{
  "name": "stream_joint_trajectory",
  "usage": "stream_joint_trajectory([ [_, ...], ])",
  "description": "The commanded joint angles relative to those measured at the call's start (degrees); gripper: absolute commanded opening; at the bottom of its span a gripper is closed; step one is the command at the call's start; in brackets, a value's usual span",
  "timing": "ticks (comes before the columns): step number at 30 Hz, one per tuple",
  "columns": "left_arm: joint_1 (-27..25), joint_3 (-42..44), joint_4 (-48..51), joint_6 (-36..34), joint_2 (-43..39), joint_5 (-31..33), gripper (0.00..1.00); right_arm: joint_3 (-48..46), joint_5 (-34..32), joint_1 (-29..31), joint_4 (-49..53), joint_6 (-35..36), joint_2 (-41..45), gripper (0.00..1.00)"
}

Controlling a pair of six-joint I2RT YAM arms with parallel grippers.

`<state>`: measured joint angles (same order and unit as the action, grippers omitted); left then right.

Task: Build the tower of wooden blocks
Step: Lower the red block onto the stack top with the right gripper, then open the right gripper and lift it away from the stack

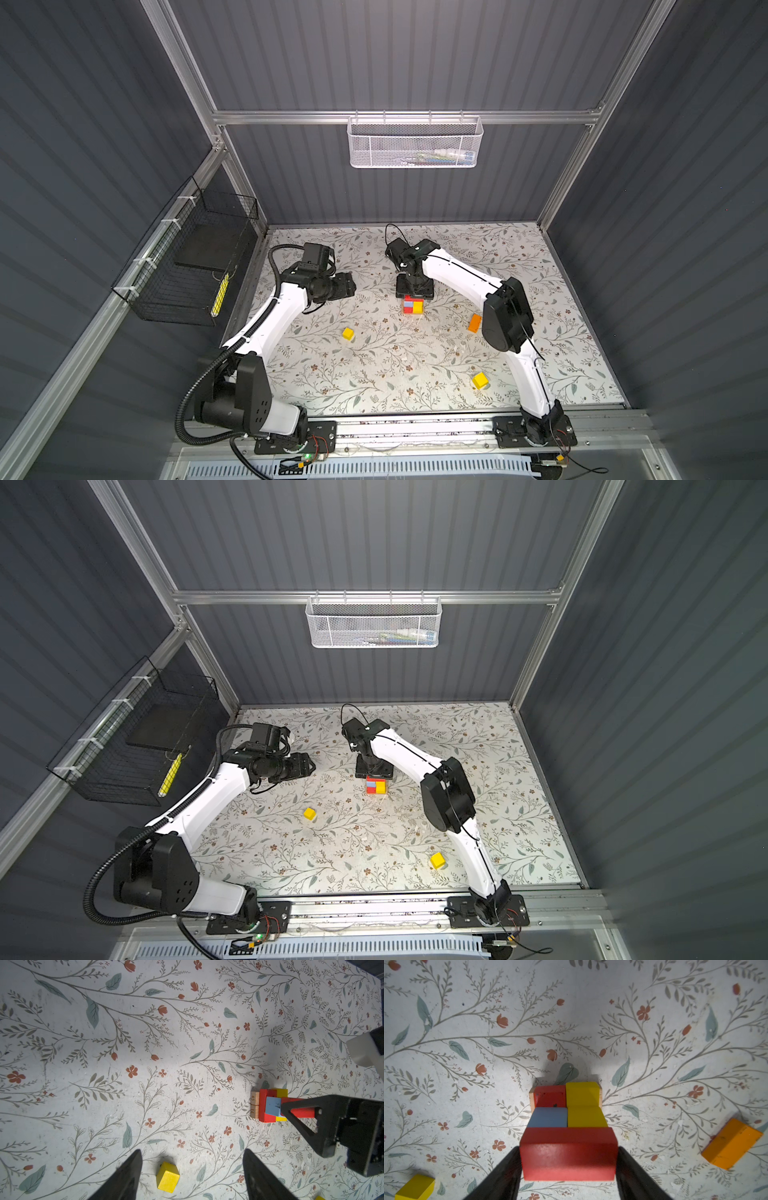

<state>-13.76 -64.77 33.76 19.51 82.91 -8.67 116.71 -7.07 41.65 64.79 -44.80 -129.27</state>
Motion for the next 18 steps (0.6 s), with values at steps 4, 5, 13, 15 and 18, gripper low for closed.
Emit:
stream_joint_trajectory([
  [4,0.5,-0.3,0.2,-1.3,0.5,-0.9,0.76,0.7,-0.5,0.0,1.4,-0.5,-0.1,0.76],
  [5,0.5,-0.3,0.2,-1.3,0.5,-1.0,0.76,0.7,-0.5,-0.1,1.4,-0.5,0.1,0.77],
  [13,0.6,-0.4,0.3,-1.4,0.2,-1.0,0.76,-0.4,0.6,-0.1,-1.3,-0.3,4.5,0.86],
  [15,0.6,-0.5,0.4,-1.4,0.0,-1.1,0.76,-1.1,0.5,-0.1,-1.9,-0.2,6.4,0.88],
  [18,0.6,-0.7,0.5,-1.4,-0.3,-1.2,0.76,-2.6,-0.4,-0.1,-2.3,-0.1,10.6,0.93],
])
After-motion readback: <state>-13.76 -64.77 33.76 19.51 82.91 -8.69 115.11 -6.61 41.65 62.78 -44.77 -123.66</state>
